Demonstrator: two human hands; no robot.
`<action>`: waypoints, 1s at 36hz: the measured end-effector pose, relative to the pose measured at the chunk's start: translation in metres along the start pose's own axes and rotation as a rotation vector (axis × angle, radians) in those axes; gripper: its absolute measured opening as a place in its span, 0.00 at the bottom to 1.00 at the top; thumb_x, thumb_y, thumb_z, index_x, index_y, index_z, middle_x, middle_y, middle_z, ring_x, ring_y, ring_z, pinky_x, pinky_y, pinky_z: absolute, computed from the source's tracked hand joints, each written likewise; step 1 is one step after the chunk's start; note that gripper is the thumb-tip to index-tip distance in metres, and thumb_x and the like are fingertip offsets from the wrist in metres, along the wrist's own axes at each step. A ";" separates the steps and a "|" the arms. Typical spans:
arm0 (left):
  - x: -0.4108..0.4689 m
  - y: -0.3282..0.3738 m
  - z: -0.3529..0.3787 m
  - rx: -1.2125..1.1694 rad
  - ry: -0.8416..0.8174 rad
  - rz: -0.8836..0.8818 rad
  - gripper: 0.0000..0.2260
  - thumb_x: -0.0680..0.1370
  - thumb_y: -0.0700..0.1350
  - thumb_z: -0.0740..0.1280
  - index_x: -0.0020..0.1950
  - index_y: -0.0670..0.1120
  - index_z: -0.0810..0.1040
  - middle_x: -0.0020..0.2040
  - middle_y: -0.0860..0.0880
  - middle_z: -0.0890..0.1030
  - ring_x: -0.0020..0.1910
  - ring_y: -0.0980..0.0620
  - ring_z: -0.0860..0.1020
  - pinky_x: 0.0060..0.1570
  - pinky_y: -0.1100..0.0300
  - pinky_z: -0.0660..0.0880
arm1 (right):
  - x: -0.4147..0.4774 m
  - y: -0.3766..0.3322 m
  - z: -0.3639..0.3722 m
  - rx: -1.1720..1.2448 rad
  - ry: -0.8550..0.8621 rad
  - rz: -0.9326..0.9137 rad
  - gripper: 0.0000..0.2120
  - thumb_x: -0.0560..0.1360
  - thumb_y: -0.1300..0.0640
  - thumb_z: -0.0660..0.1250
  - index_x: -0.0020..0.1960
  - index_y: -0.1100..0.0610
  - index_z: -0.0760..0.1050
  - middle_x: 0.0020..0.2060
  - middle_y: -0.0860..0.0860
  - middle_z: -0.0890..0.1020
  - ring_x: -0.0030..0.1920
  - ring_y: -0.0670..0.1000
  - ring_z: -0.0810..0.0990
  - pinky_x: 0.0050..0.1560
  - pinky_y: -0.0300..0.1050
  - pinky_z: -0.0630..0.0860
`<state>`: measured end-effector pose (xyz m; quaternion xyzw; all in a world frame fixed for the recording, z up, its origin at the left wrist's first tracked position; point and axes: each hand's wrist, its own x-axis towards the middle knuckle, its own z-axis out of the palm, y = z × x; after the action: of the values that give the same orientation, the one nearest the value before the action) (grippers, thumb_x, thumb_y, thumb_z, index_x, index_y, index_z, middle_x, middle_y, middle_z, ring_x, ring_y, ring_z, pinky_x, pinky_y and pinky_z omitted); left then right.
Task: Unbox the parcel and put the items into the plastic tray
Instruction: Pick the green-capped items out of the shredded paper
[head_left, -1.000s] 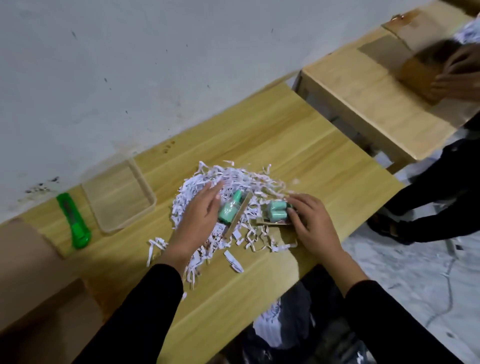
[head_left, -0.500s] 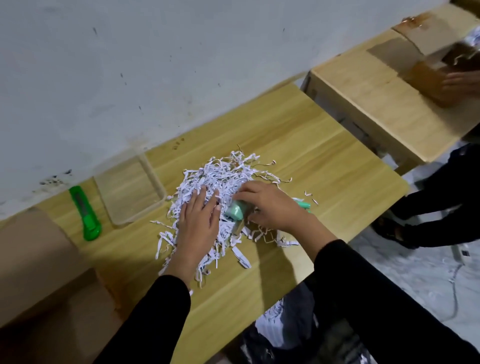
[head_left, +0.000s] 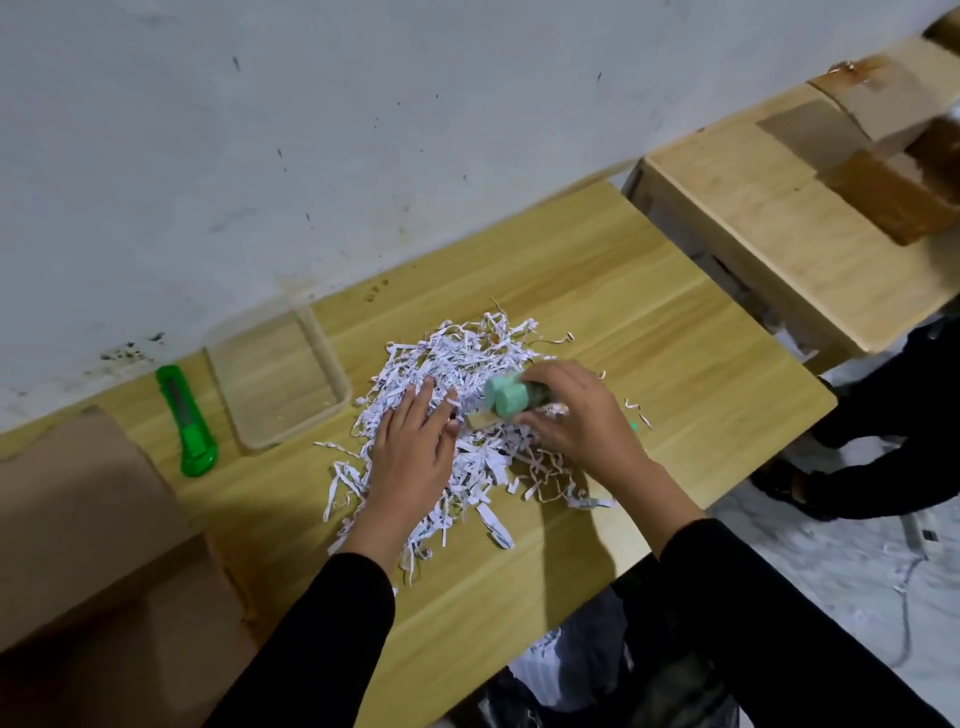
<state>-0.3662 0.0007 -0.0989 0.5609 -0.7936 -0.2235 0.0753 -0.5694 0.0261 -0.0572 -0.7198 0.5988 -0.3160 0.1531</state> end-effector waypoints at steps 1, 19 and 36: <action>0.000 0.000 0.000 0.007 -0.001 -0.005 0.25 0.78 0.56 0.43 0.74 0.54 0.60 0.78 0.53 0.53 0.77 0.51 0.49 0.73 0.54 0.45 | 0.006 -0.003 -0.004 0.029 0.034 0.023 0.19 0.65 0.55 0.74 0.53 0.60 0.76 0.49 0.54 0.81 0.49 0.48 0.76 0.53 0.40 0.72; 0.002 -0.004 -0.001 0.151 -0.041 0.034 0.25 0.82 0.53 0.42 0.60 0.52 0.78 0.65 0.50 0.77 0.65 0.49 0.75 0.60 0.48 0.73 | 0.160 -0.018 0.088 -0.031 -0.166 0.138 0.18 0.67 0.59 0.74 0.54 0.58 0.74 0.50 0.55 0.78 0.51 0.56 0.75 0.52 0.49 0.73; 0.000 0.000 0.002 0.071 -0.029 0.032 0.32 0.75 0.60 0.34 0.75 0.54 0.59 0.78 0.54 0.52 0.77 0.52 0.48 0.74 0.53 0.46 | 0.069 0.005 0.005 -0.002 0.026 0.197 0.09 0.73 0.64 0.67 0.52 0.64 0.77 0.46 0.59 0.79 0.45 0.54 0.76 0.47 0.43 0.71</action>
<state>-0.3666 0.0013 -0.1006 0.5473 -0.8108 -0.2023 0.0472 -0.5641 -0.0415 -0.0455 -0.6534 0.6690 -0.3081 0.1750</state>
